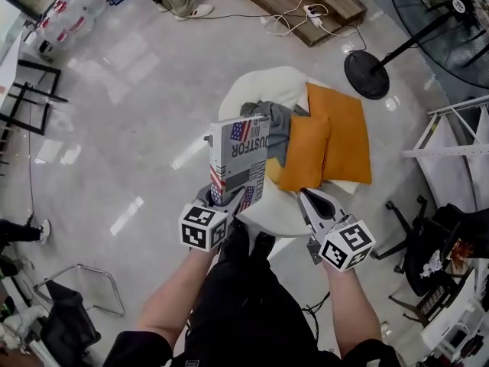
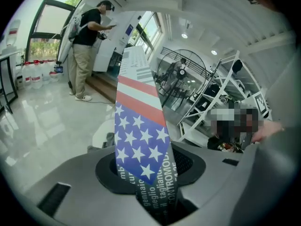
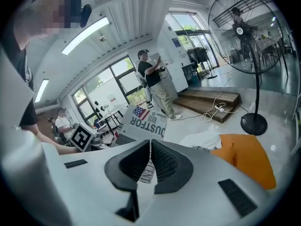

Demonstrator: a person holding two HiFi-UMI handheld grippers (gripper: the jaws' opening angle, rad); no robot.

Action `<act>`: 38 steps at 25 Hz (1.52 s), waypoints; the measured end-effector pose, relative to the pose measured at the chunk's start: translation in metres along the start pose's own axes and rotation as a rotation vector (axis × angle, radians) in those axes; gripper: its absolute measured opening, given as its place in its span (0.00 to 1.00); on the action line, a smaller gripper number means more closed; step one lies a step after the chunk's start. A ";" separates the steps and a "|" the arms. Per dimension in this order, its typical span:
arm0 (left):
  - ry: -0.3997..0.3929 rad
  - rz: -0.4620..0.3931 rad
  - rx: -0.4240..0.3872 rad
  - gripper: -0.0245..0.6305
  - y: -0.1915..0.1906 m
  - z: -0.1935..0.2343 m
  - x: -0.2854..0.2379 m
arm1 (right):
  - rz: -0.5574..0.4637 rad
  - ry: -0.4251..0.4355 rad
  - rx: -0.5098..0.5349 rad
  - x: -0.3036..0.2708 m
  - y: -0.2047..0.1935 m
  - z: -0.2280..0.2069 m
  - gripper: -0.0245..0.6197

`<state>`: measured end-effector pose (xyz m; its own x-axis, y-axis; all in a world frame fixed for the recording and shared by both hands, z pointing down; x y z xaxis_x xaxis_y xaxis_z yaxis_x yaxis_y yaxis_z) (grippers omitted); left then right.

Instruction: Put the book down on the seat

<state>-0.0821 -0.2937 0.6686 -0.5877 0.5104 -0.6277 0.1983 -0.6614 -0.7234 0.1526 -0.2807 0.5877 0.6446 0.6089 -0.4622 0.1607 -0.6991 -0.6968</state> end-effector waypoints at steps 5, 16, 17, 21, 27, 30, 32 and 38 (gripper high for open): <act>-0.056 0.082 0.024 0.31 -0.042 0.015 -0.065 | 0.035 -0.004 -0.029 -0.038 -0.029 -0.033 0.06; -0.152 0.209 0.087 0.31 -0.140 0.043 -0.203 | 0.091 -0.029 -0.104 -0.096 -0.115 -0.106 0.06; -0.159 0.223 0.089 0.31 -0.148 0.046 -0.214 | 0.093 -0.029 -0.109 -0.098 -0.121 -0.112 0.06; -0.198 0.265 0.116 0.31 -0.173 0.055 -0.252 | 0.108 -0.031 -0.136 -0.105 -0.144 -0.130 0.06; -0.241 0.298 0.153 0.31 -0.195 0.061 -0.288 | 0.147 -0.031 -0.156 -0.110 -0.164 -0.141 0.06; -0.283 0.328 0.158 0.31 -0.202 0.060 -0.305 | 0.141 -0.031 -0.157 -0.111 -0.163 -0.145 0.06; -0.307 0.353 0.156 0.32 -0.205 0.059 -0.317 | 0.135 -0.034 -0.162 -0.110 -0.163 -0.147 0.06; -0.255 0.428 -0.031 0.44 -0.202 0.064 -0.331 | 0.146 -0.027 -0.165 -0.108 -0.169 -0.145 0.06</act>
<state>0.0216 -0.3640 1.0410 -0.6209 0.0441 -0.7827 0.4842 -0.7636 -0.4271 0.1644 -0.2830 0.8345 0.6498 0.5055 -0.5677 0.1891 -0.8309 -0.5233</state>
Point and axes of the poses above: the fingertips, and each gripper's own axes: x backward along the fingers, z to its left, y out of its top, the point moved 7 cm from there along x, backward along the fingers, and after that the axes turned 10 degrees about -x, right-handed, at the moved point
